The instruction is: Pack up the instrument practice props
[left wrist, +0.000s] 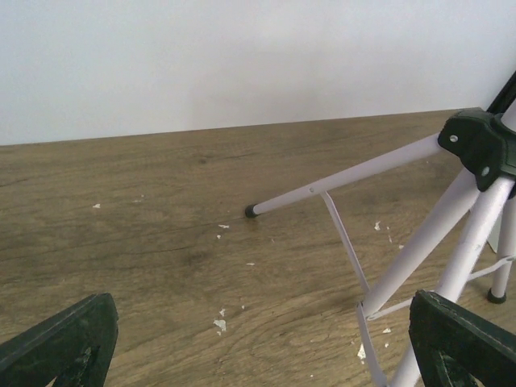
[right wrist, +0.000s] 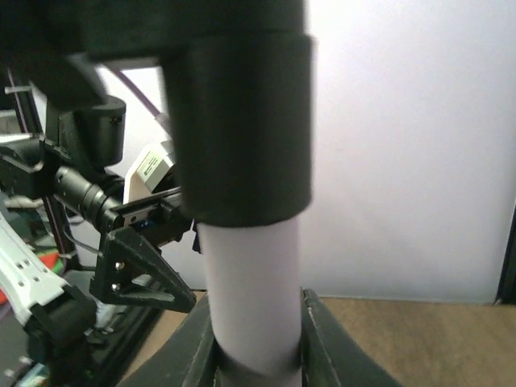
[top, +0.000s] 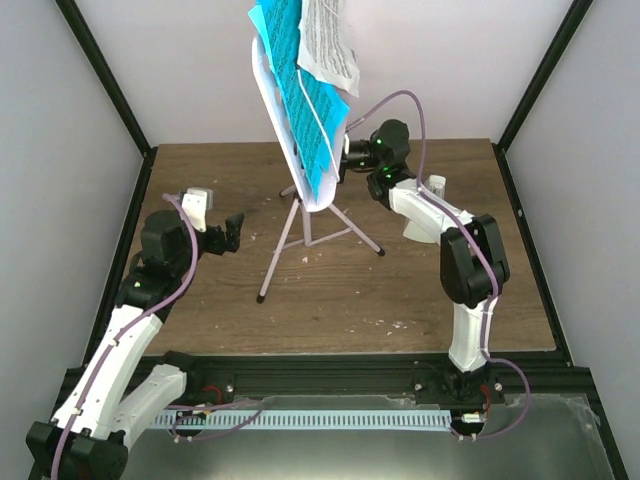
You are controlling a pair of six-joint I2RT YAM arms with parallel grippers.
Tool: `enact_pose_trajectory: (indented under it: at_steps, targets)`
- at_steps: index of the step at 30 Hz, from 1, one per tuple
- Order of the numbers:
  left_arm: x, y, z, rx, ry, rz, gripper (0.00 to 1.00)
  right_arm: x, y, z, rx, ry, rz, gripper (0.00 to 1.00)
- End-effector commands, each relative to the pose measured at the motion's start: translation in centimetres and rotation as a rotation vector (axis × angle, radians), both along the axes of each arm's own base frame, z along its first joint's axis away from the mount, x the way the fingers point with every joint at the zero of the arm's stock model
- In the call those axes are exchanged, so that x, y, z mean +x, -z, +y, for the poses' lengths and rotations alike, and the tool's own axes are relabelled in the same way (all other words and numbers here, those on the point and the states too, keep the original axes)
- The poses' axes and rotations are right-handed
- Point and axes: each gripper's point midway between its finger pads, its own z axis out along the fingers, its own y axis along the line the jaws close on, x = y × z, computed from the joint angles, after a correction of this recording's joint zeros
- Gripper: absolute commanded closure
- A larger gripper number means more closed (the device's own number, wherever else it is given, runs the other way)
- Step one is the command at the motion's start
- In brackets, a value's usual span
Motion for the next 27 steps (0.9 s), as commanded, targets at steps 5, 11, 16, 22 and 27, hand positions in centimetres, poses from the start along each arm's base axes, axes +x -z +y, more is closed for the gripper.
enact_pose_trajectory:
  at_steps: [5,11,16,22,27]
  targets:
    - [-0.1,-0.1,-0.2,0.010,0.012,-0.008,0.00,-1.9,-1.6,-1.6,0.053,0.150,-0.080,0.97]
    - [-0.1,-0.2,-0.2,0.008,0.015,-0.011,0.00,-1.0,-4.0,-4.9,0.146,0.660,-0.188,0.99]
    - [-0.1,-0.3,-0.3,0.006,0.019,-0.013,0.00,2.1,-4.6,-9.6,0.212,1.024,-0.074,0.99]
    - [-0.2,-0.5,-0.3,0.005,0.019,-0.017,0.00,3.3,-5.5,-9.8,0.265,1.211,-0.029,0.99]
    - [-0.2,-0.4,-0.2,0.006,0.017,-0.016,0.00,4.3,-5.8,-6.8,0.257,1.279,-0.040,0.99]
